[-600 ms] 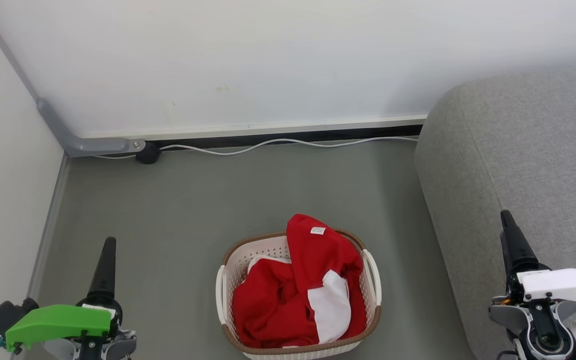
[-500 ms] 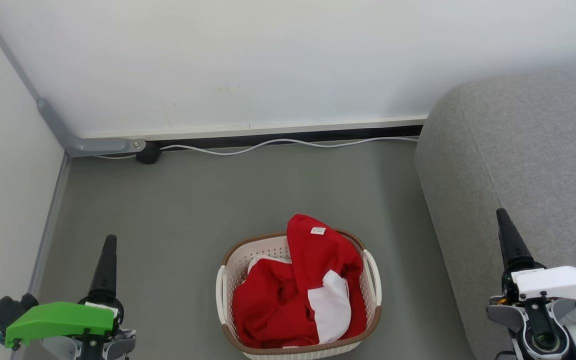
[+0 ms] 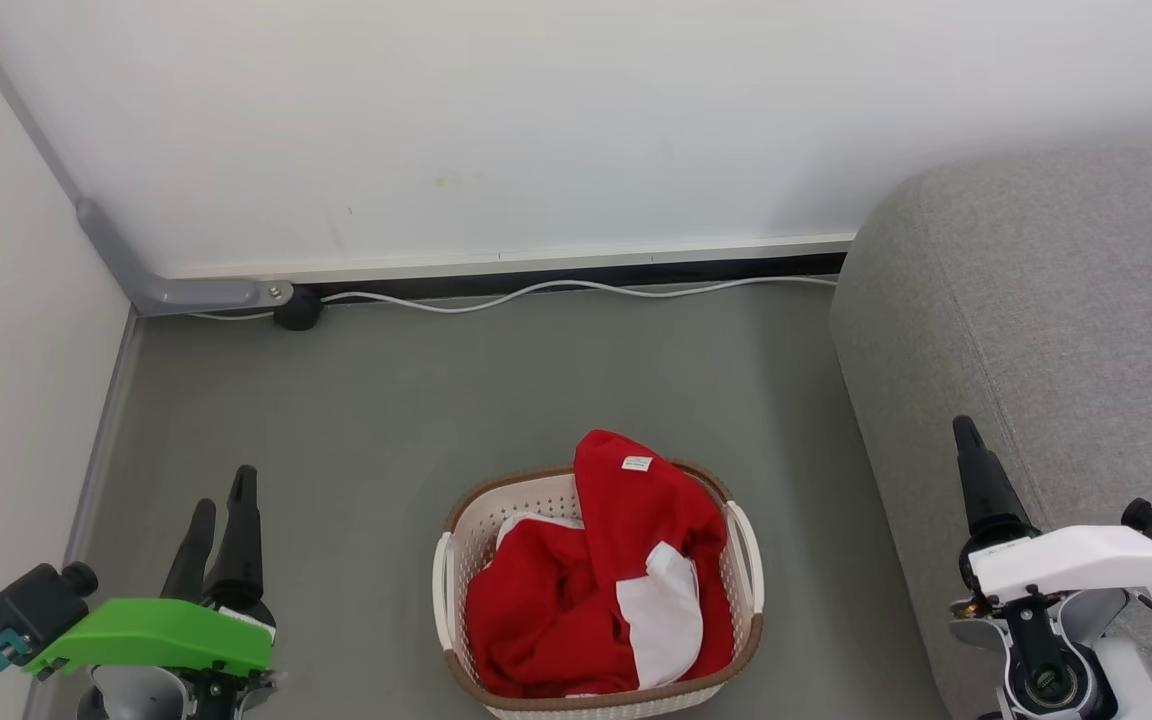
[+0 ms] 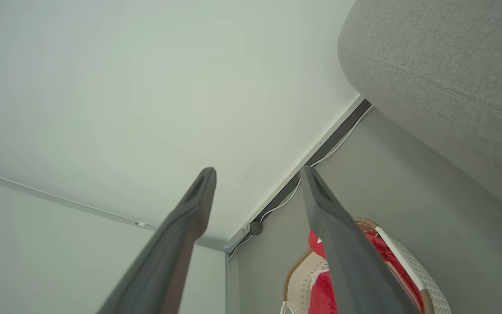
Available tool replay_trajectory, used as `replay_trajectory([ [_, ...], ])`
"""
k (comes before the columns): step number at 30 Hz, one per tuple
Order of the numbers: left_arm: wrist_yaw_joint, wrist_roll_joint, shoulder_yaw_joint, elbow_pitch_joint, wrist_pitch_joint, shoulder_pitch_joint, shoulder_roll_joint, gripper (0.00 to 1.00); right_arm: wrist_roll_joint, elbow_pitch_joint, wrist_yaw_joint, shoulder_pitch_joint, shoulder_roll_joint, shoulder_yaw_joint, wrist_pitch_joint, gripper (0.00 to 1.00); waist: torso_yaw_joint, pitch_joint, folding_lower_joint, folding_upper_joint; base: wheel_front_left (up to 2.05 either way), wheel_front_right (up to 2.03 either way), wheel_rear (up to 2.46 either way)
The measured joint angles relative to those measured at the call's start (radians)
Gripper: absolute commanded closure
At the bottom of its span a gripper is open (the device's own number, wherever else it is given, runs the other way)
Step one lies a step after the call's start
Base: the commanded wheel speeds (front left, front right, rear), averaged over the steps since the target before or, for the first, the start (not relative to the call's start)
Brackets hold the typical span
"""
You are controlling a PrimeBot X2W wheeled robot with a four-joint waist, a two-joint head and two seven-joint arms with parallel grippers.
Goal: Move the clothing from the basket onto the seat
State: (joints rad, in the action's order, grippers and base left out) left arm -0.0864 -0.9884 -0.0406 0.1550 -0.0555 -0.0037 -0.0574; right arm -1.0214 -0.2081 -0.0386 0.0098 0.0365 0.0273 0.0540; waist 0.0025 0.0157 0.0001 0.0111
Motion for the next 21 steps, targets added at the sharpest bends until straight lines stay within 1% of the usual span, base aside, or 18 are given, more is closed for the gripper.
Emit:
replay_trajectory([
  [3,0.009,0.052,-0.009,-0.002,-0.009,0.010,-0.003,0.00,0.045,0.004,0.015,0.002,0.000,0.012,0.014,0.00,0.000,0.001,0.0000,0.0000,0.00,0.00,0.00],
  [9,0.019,0.150,-0.029,-0.009,-0.030,0.021,-0.004,0.00,0.125,0.009,0.026,0.015,0.003,0.035,0.034,0.00,0.000,0.003,0.0000,0.0000,0.00,0.00,0.00],
  [13,0.031,0.208,-0.037,-0.012,-0.044,0.037,-0.004,0.00,0.179,0.012,0.038,0.021,0.003,0.049,0.044,0.00,0.001,0.005,0.0000,0.0000,0.00,0.00,0.00],
  [21,0.052,0.314,-0.047,-0.026,-0.070,0.051,-0.004,0.00,0.287,0.025,0.051,0.025,0.004,0.075,0.075,0.00,0.002,0.010,0.0000,0.0000,0.00,0.00,0.00],
])
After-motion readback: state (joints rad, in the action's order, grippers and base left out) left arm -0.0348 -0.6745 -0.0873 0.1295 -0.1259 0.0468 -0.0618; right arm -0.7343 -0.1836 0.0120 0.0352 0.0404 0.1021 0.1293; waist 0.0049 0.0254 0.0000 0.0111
